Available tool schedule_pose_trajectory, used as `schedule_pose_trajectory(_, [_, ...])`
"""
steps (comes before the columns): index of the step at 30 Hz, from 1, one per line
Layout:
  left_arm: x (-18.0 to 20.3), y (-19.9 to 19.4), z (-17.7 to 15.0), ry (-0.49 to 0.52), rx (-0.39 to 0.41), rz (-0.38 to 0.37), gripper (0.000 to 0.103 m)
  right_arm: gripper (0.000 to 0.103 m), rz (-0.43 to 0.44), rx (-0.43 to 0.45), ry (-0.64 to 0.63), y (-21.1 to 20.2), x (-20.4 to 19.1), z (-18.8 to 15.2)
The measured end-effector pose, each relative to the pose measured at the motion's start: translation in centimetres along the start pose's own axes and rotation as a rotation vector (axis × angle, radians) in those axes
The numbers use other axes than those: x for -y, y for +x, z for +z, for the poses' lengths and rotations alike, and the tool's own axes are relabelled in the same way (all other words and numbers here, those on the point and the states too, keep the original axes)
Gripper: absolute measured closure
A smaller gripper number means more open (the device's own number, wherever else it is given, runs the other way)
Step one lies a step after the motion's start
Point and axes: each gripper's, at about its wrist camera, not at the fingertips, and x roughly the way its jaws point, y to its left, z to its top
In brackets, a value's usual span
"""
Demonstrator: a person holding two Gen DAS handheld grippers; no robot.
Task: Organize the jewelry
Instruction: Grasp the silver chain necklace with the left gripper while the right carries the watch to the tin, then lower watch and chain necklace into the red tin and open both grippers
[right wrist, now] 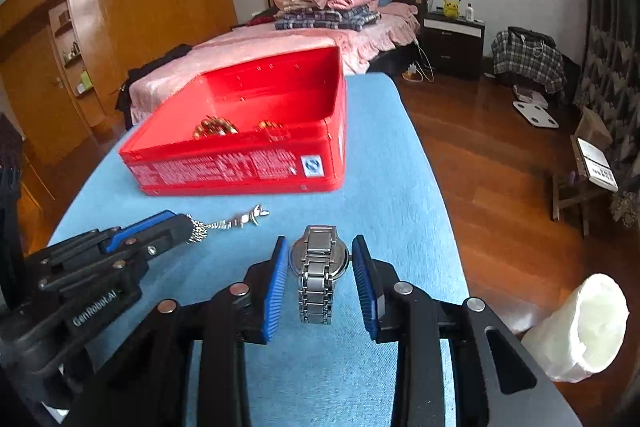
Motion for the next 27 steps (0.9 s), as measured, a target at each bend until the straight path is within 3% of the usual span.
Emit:
schedule_pose_trajectory(11, [-0.8,-4.6,3.8,-0.015,0.137,-0.011,0.089,0.071,0.064,0.102,-0.024,-2.6,-1.5,3.5])
schedule_pose_trajectory(18, [-1.3,-6.9,8.3,-0.018,0.255,-0.014,0.089,0.071,0.1,0.171,-0.055,-3.1,-2.9,7.1])
schedule_pose_trajectory(23, [-1.4,-6.4,11.2,0.0,0.299,0.005,0.089,0.071,0.114,0.187,-0.057,-1.5,-3.6,9.6])
schedule_pose_trajectory(27, [-2.2,-3.9,12.7,0.01,0.275,0.018,0.089,0.071,0.117,0.174,-0.051,0.8,-3.6,11.1])
